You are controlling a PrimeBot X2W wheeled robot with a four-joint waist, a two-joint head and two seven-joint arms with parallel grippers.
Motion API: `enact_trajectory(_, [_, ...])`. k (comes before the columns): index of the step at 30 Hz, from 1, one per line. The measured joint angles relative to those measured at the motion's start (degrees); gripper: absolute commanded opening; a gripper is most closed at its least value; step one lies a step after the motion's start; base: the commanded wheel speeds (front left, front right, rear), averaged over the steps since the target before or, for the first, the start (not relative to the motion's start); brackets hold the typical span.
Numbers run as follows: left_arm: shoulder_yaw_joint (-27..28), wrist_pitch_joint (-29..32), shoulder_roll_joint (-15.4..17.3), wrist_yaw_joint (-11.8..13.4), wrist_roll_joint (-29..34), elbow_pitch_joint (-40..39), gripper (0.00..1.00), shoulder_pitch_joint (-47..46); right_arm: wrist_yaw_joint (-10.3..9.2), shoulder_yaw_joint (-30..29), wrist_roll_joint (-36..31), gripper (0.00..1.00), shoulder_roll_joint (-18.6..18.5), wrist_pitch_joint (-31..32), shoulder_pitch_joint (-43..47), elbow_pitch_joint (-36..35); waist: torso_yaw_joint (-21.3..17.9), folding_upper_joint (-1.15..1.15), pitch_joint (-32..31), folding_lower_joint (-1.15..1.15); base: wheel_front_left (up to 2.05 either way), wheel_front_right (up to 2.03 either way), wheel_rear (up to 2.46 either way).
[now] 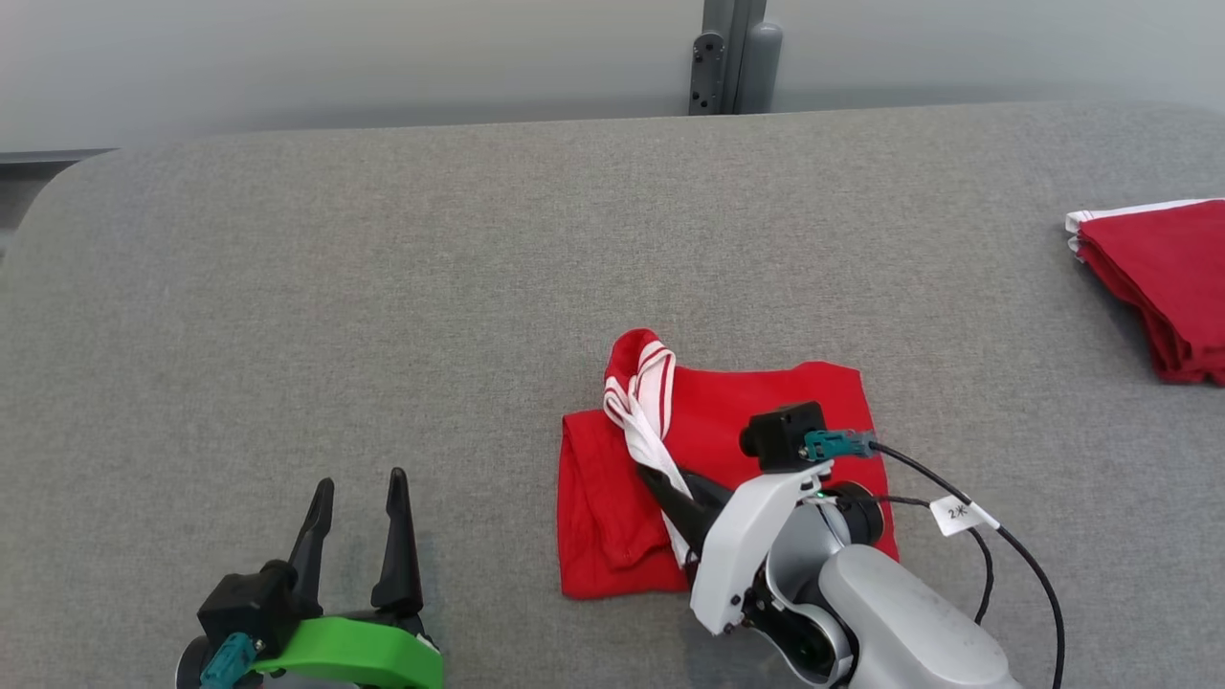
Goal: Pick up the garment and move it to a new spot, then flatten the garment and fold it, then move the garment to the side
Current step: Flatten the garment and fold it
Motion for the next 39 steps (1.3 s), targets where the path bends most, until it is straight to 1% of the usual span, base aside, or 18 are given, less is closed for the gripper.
enact_trajectory(1, [0.0, 0.0, 0.0, -0.1, 0.0, 0.1, 1.00, -0.1, -0.01, 0.7, 0.6, 0.49, 0.0, -0.6, -0.6, 0.8, 0.2, 0.00, 0.1, 0.00, 0.00, 0.00, 0.00])
enact_trajectory(2, [0.1, 0.0, -0.1, -0.1, 0.1, 0.2, 1.00, -0.1, -0.01, 1.8, 1.7, 1.00, -0.1, -1.5, -1.1, 1.0, 0.4, 0.00, 0.2, 0.00, 0.00, 0.00, 0.00])
enact_trajectory(6, [0.3, 0.0, -0.4, -0.3, 0.2, 0.5, 1.00, -0.1, 0.00, 4.4, 6.9, 1.00, 0.2, -5.1, -2.9, 1.1, 0.7, 0.00, 0.2, 0.00, 0.00, 0.00, 0.00])
enact_trajectory(11, [0.6, 0.0, -0.6, -0.5, 0.5, 0.6, 1.00, -0.1, 0.00, 4.4, 8.5, 1.00, 0.2, -9.6, -4.7, 2.2, 0.2, 0.00, -0.3, 0.00, 0.00, 0.00, 0.00])
enact_trajectory(13, [0.7, 0.0, -0.7, -0.6, 0.6, 0.7, 1.00, 0.0, 0.00, 2.5, 7.6, 1.00, 0.1, -12.5, -5.5, 3.1, -0.4, 0.00, -0.6, 0.00, 0.00, 0.00, 0.00])
enact_trajectory(18, [0.6, 0.0, -0.7, -0.8, 0.8, 0.8, 1.00, 0.4, -0.01, -0.9, 2.4, 1.00, -1.3, -16.7, -5.8, 5.3, -1.4, 0.00, -1.3, 0.00, 0.00, 0.00, 0.00])
enact_trajectory(19, [0.6, 0.0, -0.7, -0.9, 1.0, 0.8, 1.00, 0.5, -0.01, -2.1, -0.3, 1.00, -1.8, -17.6, -5.8, 6.2, -1.7, 0.00, -1.5, 0.00, 0.00, 0.00, 0.00])
enact_trajectory(21, [0.5, 0.0, -0.7, -0.9, 1.0, 0.8, 1.00, 0.6, 0.00, -2.7, -3.1, 1.00, -1.9, -18.1, -5.6, 7.2, -1.8, 0.00, -1.7, 0.00, 0.00, 0.00, 0.00])
enact_trajectory(22, [0.5, 0.0, -0.7, -1.1, 1.0, 0.8, 1.00, 0.6, 0.00, -2.7, -4.1, 0.67, -1.9, -18.3, -5.3, 7.6, -1.8, 0.00, -1.7, 0.00, 0.00, 0.00, 0.00])
enact_trajectory(23, [0.3, 0.0, -0.8, -1.2, 1.0, 0.8, 1.00, 0.6, -0.01, -2.6, -4.7, 0.41, -1.9, -18.4, -4.9, 7.9, -1.7, 0.00, -1.7, 0.00, 0.00, 0.00, 0.00])
enact_trajectory(24, [0.2, 0.0, -0.8, -1.3, 1.1, 0.8, 1.00, 0.6, 0.00, -2.3, -5.1, 0.25, -1.7, -18.2, -4.4, 8.3, -1.6, 0.00, -1.6, 0.00, 0.00, 0.00, 0.00])
enact_trajectory(25, [0.1, 0.0, -0.8, -1.3, 1.1, 0.8, 1.00, 0.6, 0.00, -1.6, -5.6, 0.20, -1.6, -17.9, -3.8, 8.8, -1.4, 0.00, -1.5, 0.00, 0.00, 0.00, 0.00])
enact_trajectory(26, [-0.1, 0.0, -0.8, -1.3, 1.1, 0.9, 1.00, 0.6, -0.01, -0.9, -6.2, 0.11, -1.4, -17.7, -3.3, 9.2, -1.1, 0.00, -1.4, 0.00, 0.00, 0.00, 0.00])
enact_trajectory(28, [-0.2, 0.0, -0.9, -1.4, 1.1, 1.0, 1.00, 0.5, 0.00, 0.8, -7.1, 0.00, -1.1, -17.1, -2.9, 10.5, -0.5, 0.00, -1.1, 0.00, 0.00, 0.00, 0.00])
enact_trajectory(34, [-0.7, 0.0, -1.2, -1.4, 1.6, 1.1, 1.00, -0.1, 0.00, 6.3, -6.3, 0.00, -0.2, -16.3, -2.9, 15.1, 2.4, 0.00, 0.0, 0.00, 0.00, 0.00, 0.00])
enact_trajectory(39, [-0.4, 0.0, -1.3, -1.6, 1.6, 1.0, 1.00, -0.4, -0.01, 10.3, -5.5, 0.00, 0.0, -16.9, -6.1, 18.5, 5.3, 0.00, 1.1, 0.00, 0.00, 0.00, 0.00])
